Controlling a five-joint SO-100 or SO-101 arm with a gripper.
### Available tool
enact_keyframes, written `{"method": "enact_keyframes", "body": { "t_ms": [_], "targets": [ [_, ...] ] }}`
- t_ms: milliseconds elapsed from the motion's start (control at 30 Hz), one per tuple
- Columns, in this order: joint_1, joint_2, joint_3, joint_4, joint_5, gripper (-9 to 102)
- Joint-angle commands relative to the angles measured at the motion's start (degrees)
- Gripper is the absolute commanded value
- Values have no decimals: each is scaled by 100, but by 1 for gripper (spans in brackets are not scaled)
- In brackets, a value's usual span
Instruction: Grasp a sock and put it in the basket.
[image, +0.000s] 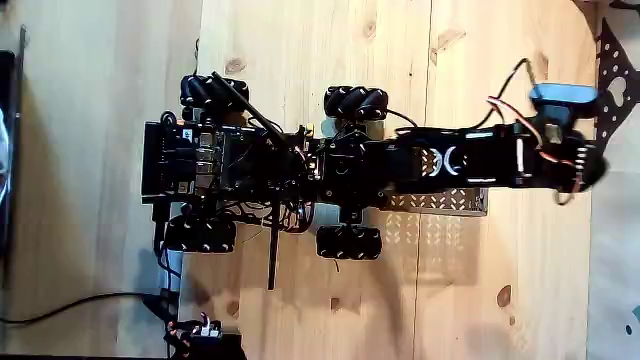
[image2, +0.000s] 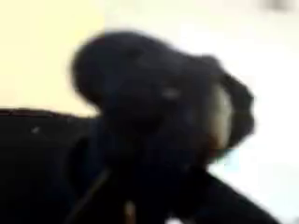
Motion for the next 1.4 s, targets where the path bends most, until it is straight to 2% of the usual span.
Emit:
{"method": "enact_keyframes", "body": {
  "t_ms": [0, 300, 567, 767, 1133, 1367],
  "targets": [
    [105, 387, 756, -202, -193, -1],
    [149, 958, 2953, -721, -686, 0],
    [237, 1063, 4931, -2136, -1301, 0],
    [246, 1037, 5563, -2821, -1644, 0],
    [536, 1538, 5933, -2584, -2443, 0],
    [580, 2215, 5810, -2285, -2364, 0]
  ]
}}
